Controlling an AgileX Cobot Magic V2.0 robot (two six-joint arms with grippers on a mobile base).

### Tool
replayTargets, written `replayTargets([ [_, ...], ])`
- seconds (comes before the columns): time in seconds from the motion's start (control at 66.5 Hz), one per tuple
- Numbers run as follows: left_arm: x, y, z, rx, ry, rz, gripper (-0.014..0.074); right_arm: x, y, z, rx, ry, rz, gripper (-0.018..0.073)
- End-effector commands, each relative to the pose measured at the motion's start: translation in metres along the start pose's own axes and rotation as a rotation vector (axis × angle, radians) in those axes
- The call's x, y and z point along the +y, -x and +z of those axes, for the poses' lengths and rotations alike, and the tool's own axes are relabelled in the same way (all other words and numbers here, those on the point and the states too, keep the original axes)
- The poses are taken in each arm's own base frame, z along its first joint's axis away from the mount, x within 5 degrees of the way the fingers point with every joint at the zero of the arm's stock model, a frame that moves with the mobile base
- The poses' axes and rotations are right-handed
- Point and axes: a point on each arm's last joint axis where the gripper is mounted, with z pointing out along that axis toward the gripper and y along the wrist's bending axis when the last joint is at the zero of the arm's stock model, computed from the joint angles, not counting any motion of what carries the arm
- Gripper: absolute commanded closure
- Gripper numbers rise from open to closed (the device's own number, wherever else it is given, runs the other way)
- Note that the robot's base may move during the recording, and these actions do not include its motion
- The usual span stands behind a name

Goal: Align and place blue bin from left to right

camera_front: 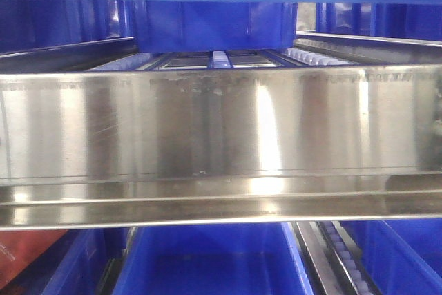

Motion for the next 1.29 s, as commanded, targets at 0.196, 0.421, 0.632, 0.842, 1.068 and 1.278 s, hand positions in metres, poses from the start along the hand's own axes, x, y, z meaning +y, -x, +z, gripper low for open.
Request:
replayTargets([
  [0.196, -0.022, 0.023, 0.033, -0.047, -0.217, -0.022, 0.0707, 0.017, 0.048, 0.021, -0.223, 0.197, 0.016, 0.0721],
  [0.421, -0.017, 0.035, 0.072, -0.018, -0.181, -0.047, 0.0707, 0.026, 0.059, 0.063, -0.234, 0.227, 0.048, 0.0721],
  [0.632, -0.019, 0.032, 0.107, 0.061, -0.232, -0.093, 0.0707, 0.018, 0.064, 0.098, -0.218, 0.205, 0.043, 0.0721],
  [0.842, -0.03, 0.023, 0.134, 0.112, -0.219, -0.075, 0.0707, 0.012, 0.064, 0.126, -0.193, 0.17, 0.056, 0.0721],
  [1.068, -0.038, 0.017, 0.151, 0.134, -0.215, -0.064, 0.0707, 0.011, 0.059, 0.147, -0.141, 0.132, 0.053, 0.0721],
  [1.278, -0.038, 0.016, 0.154, 0.139, -0.205, -0.056, 0.0707, 0.013, 0.059, 0.15, -0.148, 0.139, 0.05, 0.0721],
])
